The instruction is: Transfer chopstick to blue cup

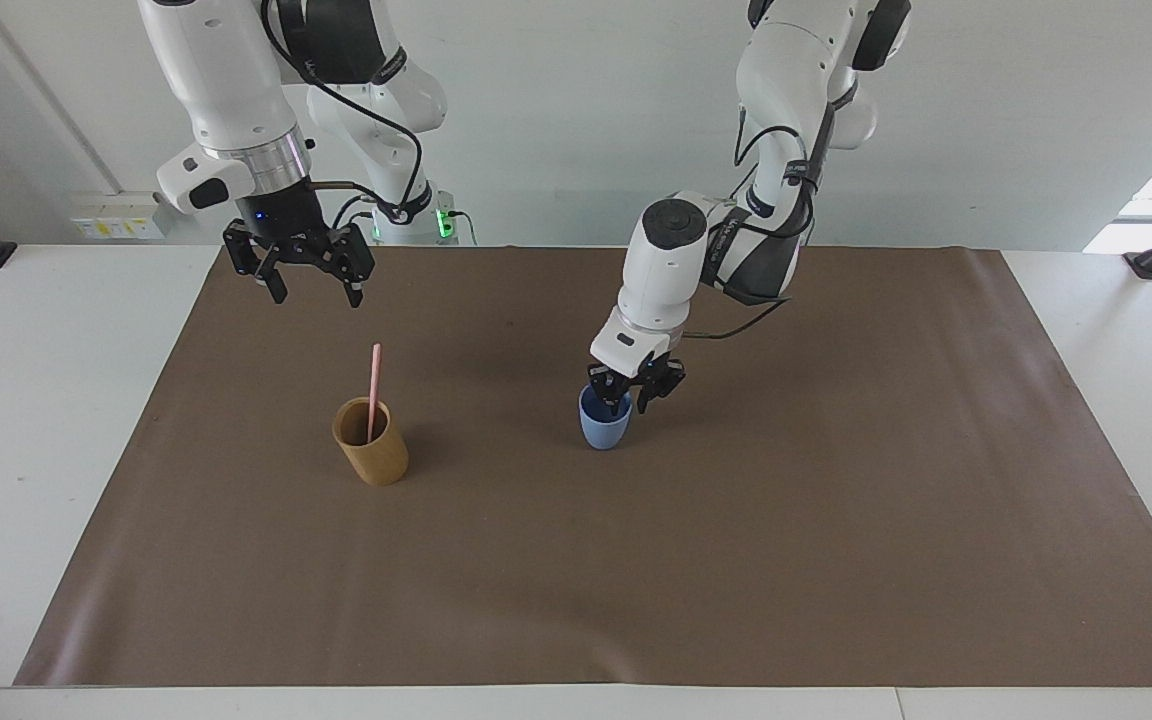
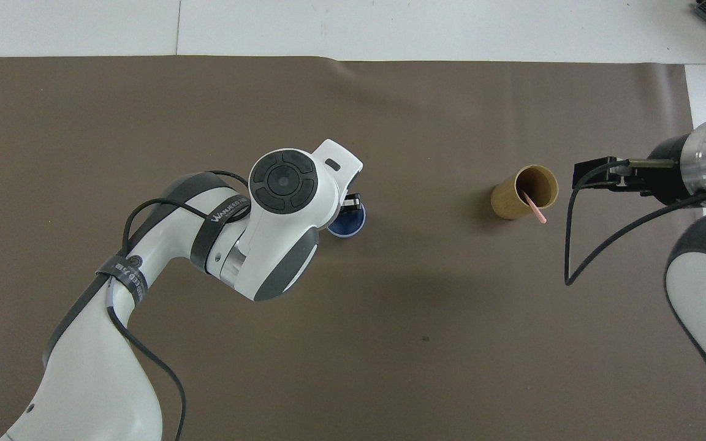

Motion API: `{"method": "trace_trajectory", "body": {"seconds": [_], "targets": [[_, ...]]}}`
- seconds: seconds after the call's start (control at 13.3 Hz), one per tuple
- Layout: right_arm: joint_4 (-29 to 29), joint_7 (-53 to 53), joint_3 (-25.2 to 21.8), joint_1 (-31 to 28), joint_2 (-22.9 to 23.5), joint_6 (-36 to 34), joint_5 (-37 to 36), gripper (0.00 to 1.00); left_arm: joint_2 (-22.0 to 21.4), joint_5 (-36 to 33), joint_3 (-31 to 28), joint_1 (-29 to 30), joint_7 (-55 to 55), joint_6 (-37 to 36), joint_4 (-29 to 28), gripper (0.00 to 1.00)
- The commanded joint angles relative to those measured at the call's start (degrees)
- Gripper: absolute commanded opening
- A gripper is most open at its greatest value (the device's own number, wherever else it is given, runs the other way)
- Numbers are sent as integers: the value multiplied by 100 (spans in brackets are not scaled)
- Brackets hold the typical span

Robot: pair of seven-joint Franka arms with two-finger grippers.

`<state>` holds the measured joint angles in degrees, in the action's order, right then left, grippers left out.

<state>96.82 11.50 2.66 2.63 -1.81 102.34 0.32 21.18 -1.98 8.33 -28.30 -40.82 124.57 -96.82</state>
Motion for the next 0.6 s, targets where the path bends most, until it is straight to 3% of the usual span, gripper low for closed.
{"method": "trace_trajectory", "body": {"seconds": [0.0, 0.53], "targets": [[205, 46, 33, -34, -101, 180, -15, 100, -246, 5, -121, -1, -32, -608, 346, 100], [784, 46, 42, 405, 75, 829, -216, 100, -1203, 14, -121, 886, 810, -1407, 401, 100]]}}
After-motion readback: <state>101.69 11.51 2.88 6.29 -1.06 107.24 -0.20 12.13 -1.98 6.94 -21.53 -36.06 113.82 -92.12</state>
